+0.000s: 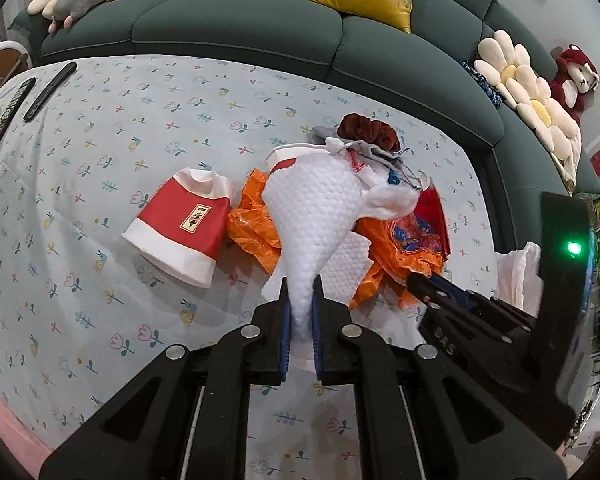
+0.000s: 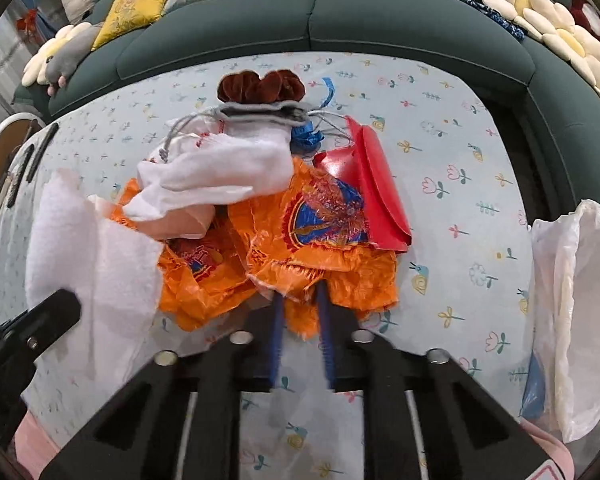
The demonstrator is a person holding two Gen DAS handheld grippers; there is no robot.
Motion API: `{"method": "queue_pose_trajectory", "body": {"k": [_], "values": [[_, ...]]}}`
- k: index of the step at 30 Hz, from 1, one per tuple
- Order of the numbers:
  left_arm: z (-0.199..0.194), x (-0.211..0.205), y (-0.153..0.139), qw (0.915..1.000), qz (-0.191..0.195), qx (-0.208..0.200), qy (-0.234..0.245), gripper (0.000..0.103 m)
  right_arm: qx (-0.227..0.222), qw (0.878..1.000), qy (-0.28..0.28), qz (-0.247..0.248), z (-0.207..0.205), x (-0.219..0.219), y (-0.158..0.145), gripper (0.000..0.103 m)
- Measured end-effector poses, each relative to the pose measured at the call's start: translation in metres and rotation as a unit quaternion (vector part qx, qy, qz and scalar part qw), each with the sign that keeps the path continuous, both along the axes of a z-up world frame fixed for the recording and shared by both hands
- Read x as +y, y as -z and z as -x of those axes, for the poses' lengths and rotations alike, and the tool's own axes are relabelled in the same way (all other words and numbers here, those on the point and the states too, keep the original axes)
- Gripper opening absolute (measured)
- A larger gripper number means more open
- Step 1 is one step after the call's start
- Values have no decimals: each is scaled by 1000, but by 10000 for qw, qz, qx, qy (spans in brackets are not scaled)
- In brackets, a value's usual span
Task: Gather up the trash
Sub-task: 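Lift the tissue and orange bag and carry both over the wastebasket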
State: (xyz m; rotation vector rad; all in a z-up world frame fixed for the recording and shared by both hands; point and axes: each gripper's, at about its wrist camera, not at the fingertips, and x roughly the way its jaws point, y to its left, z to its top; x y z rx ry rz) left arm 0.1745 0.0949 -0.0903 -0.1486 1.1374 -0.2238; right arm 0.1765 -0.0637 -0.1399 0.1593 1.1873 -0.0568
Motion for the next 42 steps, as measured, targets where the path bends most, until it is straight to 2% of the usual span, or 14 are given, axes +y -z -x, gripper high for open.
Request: {"method": "queue_pose_trajectory", "body": {"k": [5,12,20,25,34,42], "values": [[5,-9,-10,9999,-5,-103,78,8,-307,9995,-75,-68,17,-4,-28,9],[19,-37,-42,9985,22,-450,300,8,-776,9967,132,-219,45,-24,-74,9],[39,-79,-78,9939,27,-866,689,8,-1299,9902,472,-217,78,-64,-122,9],[55,-117,-101,9880,45,-1137,1044,8,-1582,9842,772,-196,105,-100,-146,9],[84,-195,-124,9733,232,-1393,1807,9,-1868,9725,1393,-60,153,-174,-164,9],[102,-250,-121,9632,386,-1388,2270,9,-1883,9637,1893,-13,186,-226,-159,9]]}}
